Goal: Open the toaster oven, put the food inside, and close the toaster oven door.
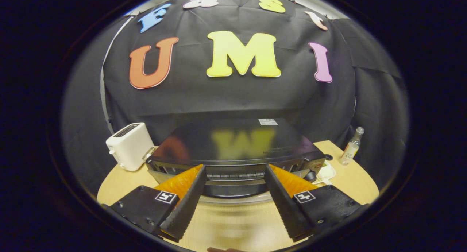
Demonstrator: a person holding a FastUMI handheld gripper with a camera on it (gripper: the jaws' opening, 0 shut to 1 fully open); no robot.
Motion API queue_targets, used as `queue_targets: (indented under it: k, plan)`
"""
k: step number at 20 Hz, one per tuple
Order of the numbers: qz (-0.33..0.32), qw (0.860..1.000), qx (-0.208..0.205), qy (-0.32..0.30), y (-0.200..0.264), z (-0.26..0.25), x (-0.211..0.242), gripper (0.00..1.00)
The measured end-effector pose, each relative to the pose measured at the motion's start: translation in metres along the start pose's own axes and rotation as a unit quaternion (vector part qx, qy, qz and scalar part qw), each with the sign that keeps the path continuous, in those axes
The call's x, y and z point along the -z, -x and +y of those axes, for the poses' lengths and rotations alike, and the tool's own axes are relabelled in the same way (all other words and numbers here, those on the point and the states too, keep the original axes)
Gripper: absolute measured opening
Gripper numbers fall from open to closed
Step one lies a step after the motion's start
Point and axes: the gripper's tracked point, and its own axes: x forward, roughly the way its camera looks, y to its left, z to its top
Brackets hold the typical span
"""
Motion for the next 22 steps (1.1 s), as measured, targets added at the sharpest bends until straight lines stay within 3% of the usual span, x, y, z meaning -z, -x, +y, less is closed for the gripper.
queue_targets:
  k: [16,22]
  plan:
    - [0.122,0.993,-0.009,0.003,0.069,-0.008,0.102,1.0]
    - [0.113,0.994,-0.009,0.01,0.079,-0.007,0.114,1.0]
